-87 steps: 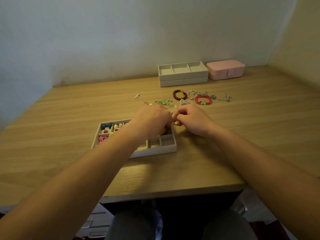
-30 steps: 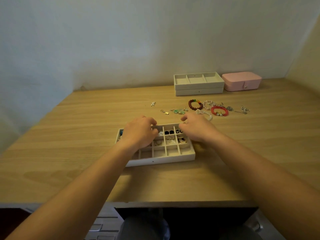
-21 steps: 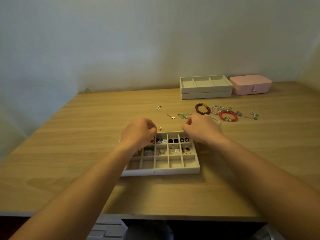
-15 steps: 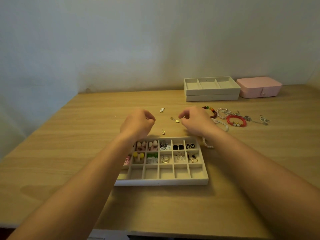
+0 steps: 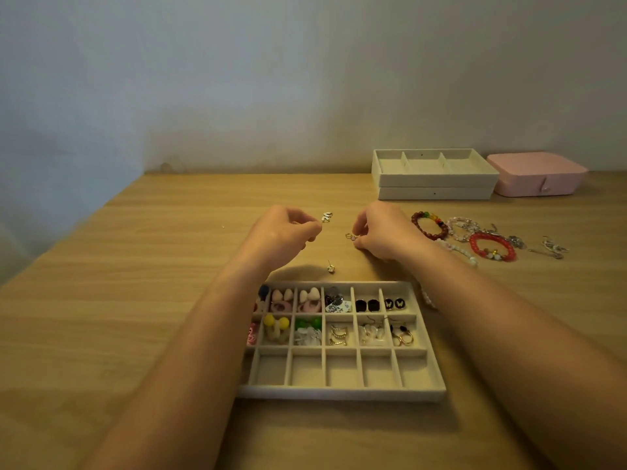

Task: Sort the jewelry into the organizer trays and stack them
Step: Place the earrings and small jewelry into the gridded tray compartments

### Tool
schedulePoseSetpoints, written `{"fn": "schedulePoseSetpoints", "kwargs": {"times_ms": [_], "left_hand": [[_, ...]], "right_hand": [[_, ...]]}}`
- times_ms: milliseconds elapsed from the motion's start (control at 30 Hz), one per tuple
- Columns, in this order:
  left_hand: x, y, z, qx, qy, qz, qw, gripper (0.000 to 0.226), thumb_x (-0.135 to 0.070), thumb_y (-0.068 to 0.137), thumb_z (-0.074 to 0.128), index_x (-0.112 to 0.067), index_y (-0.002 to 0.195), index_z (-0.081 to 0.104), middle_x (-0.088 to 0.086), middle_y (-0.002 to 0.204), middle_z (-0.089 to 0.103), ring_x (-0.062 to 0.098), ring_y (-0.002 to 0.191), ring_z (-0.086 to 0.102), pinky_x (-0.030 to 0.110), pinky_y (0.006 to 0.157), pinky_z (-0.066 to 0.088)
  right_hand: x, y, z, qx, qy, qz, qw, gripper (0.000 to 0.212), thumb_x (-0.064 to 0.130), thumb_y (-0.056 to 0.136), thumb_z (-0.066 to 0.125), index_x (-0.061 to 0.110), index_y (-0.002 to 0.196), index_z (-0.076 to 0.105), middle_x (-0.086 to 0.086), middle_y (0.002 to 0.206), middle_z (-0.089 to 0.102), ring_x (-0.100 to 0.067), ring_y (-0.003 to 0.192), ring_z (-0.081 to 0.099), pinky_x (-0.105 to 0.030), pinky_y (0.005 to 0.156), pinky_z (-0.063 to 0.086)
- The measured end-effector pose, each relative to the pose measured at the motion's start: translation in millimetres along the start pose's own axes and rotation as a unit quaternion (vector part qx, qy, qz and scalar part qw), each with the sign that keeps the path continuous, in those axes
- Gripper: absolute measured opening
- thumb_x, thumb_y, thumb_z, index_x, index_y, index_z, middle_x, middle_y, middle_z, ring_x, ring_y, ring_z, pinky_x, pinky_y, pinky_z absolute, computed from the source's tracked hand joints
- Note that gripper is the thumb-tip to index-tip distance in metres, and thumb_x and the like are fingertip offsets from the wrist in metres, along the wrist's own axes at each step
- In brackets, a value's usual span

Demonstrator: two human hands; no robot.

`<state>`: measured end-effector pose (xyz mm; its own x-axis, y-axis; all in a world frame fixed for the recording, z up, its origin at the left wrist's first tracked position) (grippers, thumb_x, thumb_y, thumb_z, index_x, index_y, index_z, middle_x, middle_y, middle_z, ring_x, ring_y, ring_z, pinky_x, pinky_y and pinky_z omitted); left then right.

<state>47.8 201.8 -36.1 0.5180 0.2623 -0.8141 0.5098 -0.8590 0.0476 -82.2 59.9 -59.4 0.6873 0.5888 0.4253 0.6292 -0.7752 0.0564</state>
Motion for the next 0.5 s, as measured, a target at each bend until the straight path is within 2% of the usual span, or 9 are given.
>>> {"fn": "schedulePoseSetpoints", "kwargs": {"times_ms": [133, 267, 333, 433, 500], "left_hand": [[3, -6, 0, -0.017, 0.016, 0.010, 1.000, 0.012, -0.031, 0.095, 0.063, -0.026, 0.099, 0.073, -0.006, 0.093, 0.072, 0.013, 0.091, 0.066, 0.033, 0.083, 0.053], [0, -14, 0, -0.034, 0.042, 0.034, 0.998, 0.013, -0.029, 0.095, 0.064, -0.026, 0.104, 0.074, -0.008, 0.095, 0.070, 0.007, 0.090, 0.063, 0.025, 0.074, 0.049], [-1, -16, 0, -0.042, 0.054, 0.046, 0.997, 0.014, -0.028, 0.095, 0.064, -0.026, 0.104, 0.075, -0.009, 0.096, 0.071, 0.007, 0.091, 0.064, 0.025, 0.076, 0.049], [0, -17, 0, -0.050, 0.080, 0.053, 0.994, 0.012, -0.026, 0.095, 0.064, -0.027, 0.101, 0.075, -0.009, 0.098, 0.072, 0.007, 0.093, 0.064, 0.029, 0.083, 0.052], [2, -16, 0, -0.054, 0.093, 0.051, 0.993, 0.012, -0.027, 0.095, 0.064, -0.028, 0.101, 0.075, -0.009, 0.098, 0.072, 0.007, 0.093, 0.064, 0.031, 0.085, 0.053]], "right_hand": [[1, -8, -7, -0.023, 0.021, -0.021, 0.999, 0.014, 0.018, 0.093, 0.074, 0.019, 0.107, 0.074, 0.005, 0.099, 0.067, -0.015, 0.096, 0.063, -0.033, 0.088, 0.055], [-1, -22, -23, -0.033, 0.203, -0.018, 0.978, 0.006, 0.014, 0.094, 0.072, 0.019, 0.097, 0.075, 0.003, 0.089, 0.072, -0.011, 0.083, 0.069, -0.024, 0.070, 0.054], [-3, -31, -26, -0.027, 0.278, -0.014, 0.960, 0.006, 0.011, 0.094, 0.071, 0.016, 0.095, 0.074, -0.001, 0.087, 0.073, -0.012, 0.079, 0.069, -0.025, 0.066, 0.054], [-6, -33, -23, -0.042, 0.248, -0.025, 0.967, 0.009, 0.012, 0.095, 0.069, 0.020, 0.094, 0.073, 0.002, 0.088, 0.071, -0.010, 0.080, 0.066, -0.022, 0.065, 0.049], [-3, -32, -17, -0.004, 0.181, -0.042, 0.983, 0.010, 0.017, 0.097, 0.068, 0.025, 0.100, 0.072, 0.009, 0.093, 0.068, -0.005, 0.087, 0.064, -0.017, 0.066, 0.046]]}}
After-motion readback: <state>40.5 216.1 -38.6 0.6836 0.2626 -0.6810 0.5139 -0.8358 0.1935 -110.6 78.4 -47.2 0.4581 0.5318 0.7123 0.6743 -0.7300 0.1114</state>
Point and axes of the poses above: each hand's wrist, its own y-axis towards the middle knuckle, its own z-axis out of the palm, x = y × z, the point moved 1 cm from there along y, towards the middle knuckle
